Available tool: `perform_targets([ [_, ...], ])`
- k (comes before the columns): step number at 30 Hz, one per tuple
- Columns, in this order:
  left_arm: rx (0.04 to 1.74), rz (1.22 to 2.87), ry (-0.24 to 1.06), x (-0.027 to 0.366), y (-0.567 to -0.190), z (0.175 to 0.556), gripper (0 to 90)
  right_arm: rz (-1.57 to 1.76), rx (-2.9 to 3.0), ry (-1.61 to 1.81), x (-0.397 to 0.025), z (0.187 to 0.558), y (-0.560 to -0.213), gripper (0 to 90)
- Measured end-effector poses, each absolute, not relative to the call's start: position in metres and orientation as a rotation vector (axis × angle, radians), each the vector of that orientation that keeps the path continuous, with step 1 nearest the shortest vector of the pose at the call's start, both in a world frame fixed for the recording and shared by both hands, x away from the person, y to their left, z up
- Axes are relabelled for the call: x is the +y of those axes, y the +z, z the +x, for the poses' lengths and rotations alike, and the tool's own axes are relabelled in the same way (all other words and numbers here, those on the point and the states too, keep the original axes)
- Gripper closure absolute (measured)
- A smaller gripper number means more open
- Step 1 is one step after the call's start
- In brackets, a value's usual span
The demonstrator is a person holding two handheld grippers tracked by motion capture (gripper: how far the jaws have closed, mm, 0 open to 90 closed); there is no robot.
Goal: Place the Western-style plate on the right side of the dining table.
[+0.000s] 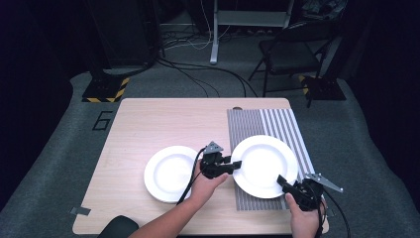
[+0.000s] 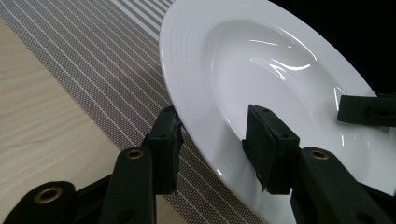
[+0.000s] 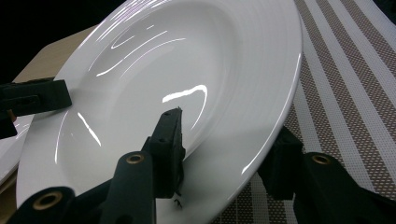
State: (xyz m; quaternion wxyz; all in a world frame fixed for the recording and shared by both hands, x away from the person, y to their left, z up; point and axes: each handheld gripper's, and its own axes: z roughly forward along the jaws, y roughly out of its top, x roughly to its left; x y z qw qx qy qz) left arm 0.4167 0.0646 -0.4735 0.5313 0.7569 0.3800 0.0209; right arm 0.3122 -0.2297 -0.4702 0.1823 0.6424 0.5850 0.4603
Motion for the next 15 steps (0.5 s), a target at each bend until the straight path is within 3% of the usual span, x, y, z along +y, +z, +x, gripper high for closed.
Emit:
perform_targets([
  [15,0.915,1.79,0.045,0.0605,-0.4752,0.4239,58.9,1.819,1.666,1.3,-0.2343,0.321,-0.4686,57.9],
])
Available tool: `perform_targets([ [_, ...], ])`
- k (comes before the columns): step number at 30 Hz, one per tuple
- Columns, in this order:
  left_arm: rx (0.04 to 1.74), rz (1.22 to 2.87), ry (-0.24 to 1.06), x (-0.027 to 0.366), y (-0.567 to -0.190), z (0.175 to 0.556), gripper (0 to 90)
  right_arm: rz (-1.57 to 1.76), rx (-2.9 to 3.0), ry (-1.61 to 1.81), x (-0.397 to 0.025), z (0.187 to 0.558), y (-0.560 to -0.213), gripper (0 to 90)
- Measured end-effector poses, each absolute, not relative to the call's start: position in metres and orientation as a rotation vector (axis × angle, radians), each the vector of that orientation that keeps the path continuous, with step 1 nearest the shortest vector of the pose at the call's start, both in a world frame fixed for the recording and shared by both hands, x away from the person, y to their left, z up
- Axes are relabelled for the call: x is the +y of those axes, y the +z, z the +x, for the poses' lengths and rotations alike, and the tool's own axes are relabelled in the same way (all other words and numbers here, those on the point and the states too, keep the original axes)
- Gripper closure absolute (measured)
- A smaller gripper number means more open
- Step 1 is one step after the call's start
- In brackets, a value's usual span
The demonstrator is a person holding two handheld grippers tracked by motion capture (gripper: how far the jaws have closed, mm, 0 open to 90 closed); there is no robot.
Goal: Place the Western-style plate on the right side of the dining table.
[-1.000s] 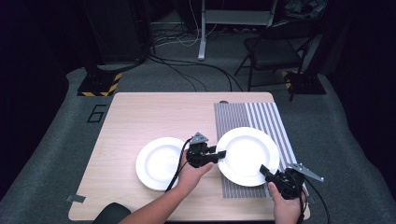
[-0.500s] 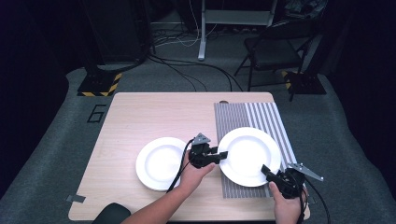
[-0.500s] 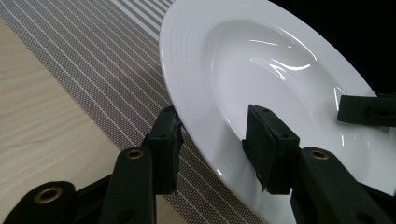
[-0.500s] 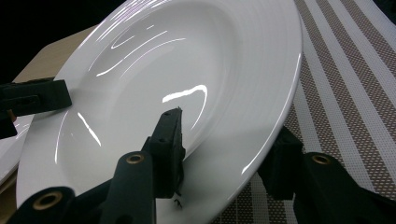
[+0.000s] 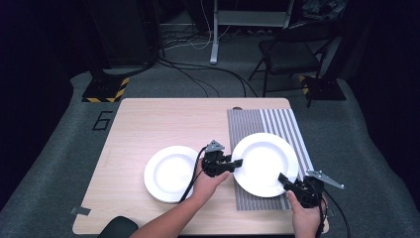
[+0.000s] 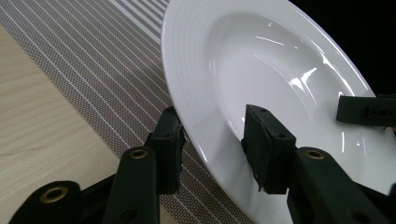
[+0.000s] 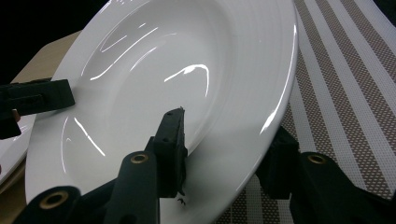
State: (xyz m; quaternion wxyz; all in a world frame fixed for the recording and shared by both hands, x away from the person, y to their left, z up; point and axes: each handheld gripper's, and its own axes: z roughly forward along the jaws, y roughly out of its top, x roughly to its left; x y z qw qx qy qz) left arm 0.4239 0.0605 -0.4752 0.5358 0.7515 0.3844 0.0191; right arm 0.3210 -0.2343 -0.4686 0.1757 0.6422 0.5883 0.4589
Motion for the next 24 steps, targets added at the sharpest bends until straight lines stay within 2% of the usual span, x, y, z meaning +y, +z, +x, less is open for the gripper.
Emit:
perform_targets([
  [9,0.92,1.799,0.044,0.052,-0.47,0.434,60.1,1.846,1.659,1.299,-0.239,0.332,-0.468,57.6],
  [24,0.96,1.809,0.023,0.038,-0.487,0.445,59.8,1.892,1.614,1.265,-0.248,0.342,-0.483,57.8],
])
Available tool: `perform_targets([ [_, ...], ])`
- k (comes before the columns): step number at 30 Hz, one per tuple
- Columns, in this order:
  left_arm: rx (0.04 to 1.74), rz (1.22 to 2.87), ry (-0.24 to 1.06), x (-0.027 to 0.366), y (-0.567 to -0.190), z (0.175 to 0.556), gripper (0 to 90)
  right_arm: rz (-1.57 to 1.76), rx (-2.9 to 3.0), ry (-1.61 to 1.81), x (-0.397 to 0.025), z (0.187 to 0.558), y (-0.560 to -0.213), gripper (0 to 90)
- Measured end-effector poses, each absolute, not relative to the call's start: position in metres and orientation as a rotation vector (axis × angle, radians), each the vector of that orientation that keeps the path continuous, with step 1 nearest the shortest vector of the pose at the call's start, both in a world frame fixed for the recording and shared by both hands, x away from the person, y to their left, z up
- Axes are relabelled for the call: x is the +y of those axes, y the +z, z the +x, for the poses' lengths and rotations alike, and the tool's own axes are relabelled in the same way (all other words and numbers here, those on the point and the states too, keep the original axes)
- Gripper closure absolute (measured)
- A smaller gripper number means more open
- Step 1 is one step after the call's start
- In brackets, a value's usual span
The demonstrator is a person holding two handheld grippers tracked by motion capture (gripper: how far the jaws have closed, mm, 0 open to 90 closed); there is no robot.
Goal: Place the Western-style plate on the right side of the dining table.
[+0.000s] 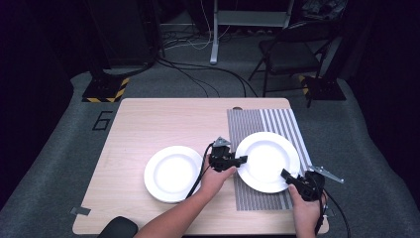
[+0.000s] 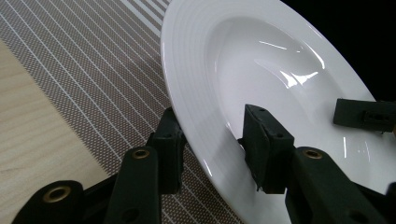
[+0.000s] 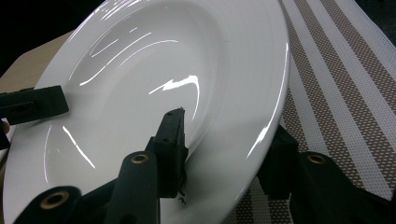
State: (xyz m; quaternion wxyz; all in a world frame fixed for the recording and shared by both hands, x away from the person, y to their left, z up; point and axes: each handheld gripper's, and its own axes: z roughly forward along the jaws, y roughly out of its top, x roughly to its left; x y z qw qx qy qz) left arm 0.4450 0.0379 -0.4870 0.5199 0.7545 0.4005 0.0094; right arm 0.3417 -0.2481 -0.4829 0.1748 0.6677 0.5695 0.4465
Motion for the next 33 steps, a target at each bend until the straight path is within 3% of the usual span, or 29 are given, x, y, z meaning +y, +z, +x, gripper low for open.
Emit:
perform_targets([
  [33,1.056,1.788,0.105,0.017,-0.51,0.468,58.9,1.922,1.513,1.224,-0.249,0.366,-0.504,58.2],
])
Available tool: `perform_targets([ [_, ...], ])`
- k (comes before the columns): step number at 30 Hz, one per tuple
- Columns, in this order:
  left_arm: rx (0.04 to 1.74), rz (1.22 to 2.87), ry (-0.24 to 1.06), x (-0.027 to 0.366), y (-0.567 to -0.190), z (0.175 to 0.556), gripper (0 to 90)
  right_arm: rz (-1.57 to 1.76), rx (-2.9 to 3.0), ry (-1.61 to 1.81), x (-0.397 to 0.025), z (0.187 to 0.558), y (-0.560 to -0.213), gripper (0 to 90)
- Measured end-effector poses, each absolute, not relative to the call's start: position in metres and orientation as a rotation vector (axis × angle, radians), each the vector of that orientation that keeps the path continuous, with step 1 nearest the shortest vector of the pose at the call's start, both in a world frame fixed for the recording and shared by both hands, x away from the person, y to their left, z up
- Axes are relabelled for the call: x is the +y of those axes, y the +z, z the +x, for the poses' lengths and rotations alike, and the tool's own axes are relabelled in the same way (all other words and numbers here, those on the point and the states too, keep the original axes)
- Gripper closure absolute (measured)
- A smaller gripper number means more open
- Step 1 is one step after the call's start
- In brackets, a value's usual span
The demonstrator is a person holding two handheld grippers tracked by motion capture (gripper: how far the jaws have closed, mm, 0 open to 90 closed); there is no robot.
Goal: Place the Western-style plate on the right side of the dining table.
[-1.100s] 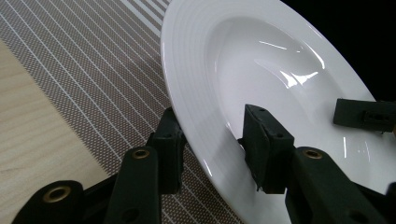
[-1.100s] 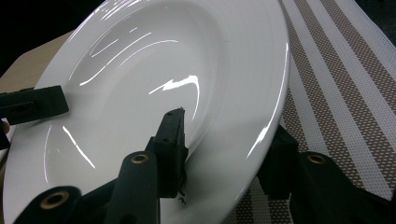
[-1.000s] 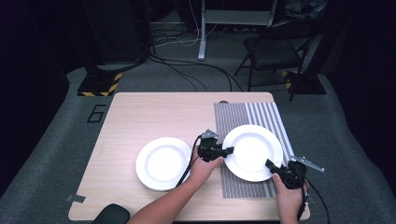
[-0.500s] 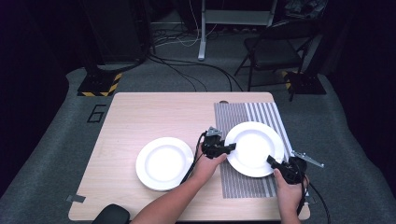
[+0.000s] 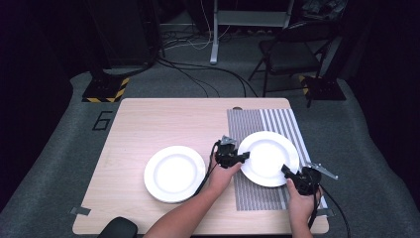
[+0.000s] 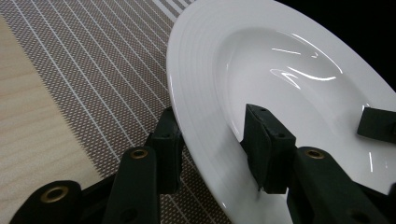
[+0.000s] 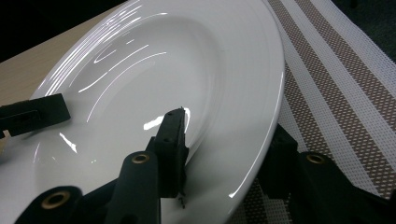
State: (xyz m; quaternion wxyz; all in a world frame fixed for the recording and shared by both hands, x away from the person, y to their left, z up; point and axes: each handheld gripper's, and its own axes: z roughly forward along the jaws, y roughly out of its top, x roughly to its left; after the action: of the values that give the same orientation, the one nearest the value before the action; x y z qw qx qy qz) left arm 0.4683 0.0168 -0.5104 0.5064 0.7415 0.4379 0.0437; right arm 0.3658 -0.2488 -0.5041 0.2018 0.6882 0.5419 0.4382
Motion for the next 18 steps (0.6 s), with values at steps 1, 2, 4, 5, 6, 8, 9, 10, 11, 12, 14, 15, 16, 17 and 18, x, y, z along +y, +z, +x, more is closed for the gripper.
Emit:
perform_targets([
  [1,1.052,1.795,0.11,0.0171,-0.5112,0.4692,58.9,1.914,1.518,1.221,-0.2489,0.3665,-0.5055,58.1],
  [2,1.06,1.792,0.107,0.0166,-0.5121,0.4694,58.9,1.912,1.522,1.214,-0.249,0.3668,-0.5064,58.0],
  [4,1.061,1.798,0.114,0.0163,-0.5133,0.47,58.8,1.923,1.522,1.208,-0.2485,0.3677,-0.5082,57.7],
  [5,1.063,1.796,0.116,0.0158,-0.5137,0.47,58.8,1.921,1.523,1.211,-0.2485,0.3687,-0.5093,57.5],
  [6,1.064,1.794,0.121,0.0152,-0.5141,0.4701,58.8,1.923,1.523,1.202,-0.2486,0.3693,-0.5101,57.4],
  [8,1.064,1.801,0.132,0.0143,-0.5146,0.4704,58.7,1.922,1.518,1.191,-0.2482,0.3702,-0.5111,57.3],
  [9,1.066,1.802,0.134,0.0136,-0.5147,0.4705,58.7,1.926,1.513,1.189,-0.2476,0.3706,-0.511,57.3],
  [10,1.072,1.804,0.137,0.0129,-0.5145,0.4706,58.6,1.926,1.51,1.186,-0.2473,0.371,-0.5109,57.4],
  [11,1.07,1.804,0.141,0.0124,-0.5144,0.4711,58.6,1.925,1.508,1.178,-0.2471,0.3716,-0.5109,57.3],
  [12,1.065,1.802,0.145,0.0118,-0.5143,0.4716,58.6,1.933,1.498,1.176,-0.2467,0.3718,-0.5105,57.3],
  [14,1.073,1.8,0.149,0.0105,-0.5135,0.472,58.3,1.935,1.488,1.173,-0.2468,0.3726,-0.5102,57.2],
  [15,1.074,1.802,0.148,0.0102,-0.5133,0.4727,58.3,1.93,1.491,1.174,-0.2472,0.3731,-0.5099,57.1],
  [16,1.081,1.797,0.149,0.0091,-0.513,0.4731,58.3,1.927,1.494,1.171,-0.2474,0.3738,-0.5097,57.1],
  [17,1.08,1.799,0.157,0.0087,-0.5127,0.4739,58.3,1.931,1.49,1.166,-0.2472,0.3742,-0.5094,56.9],
  [18,1.08,1.799,0.152,0.0081,-0.5125,0.4745,58.2,1.931,1.489,1.163,-0.247,0.3749,-0.5091,56.9],
])
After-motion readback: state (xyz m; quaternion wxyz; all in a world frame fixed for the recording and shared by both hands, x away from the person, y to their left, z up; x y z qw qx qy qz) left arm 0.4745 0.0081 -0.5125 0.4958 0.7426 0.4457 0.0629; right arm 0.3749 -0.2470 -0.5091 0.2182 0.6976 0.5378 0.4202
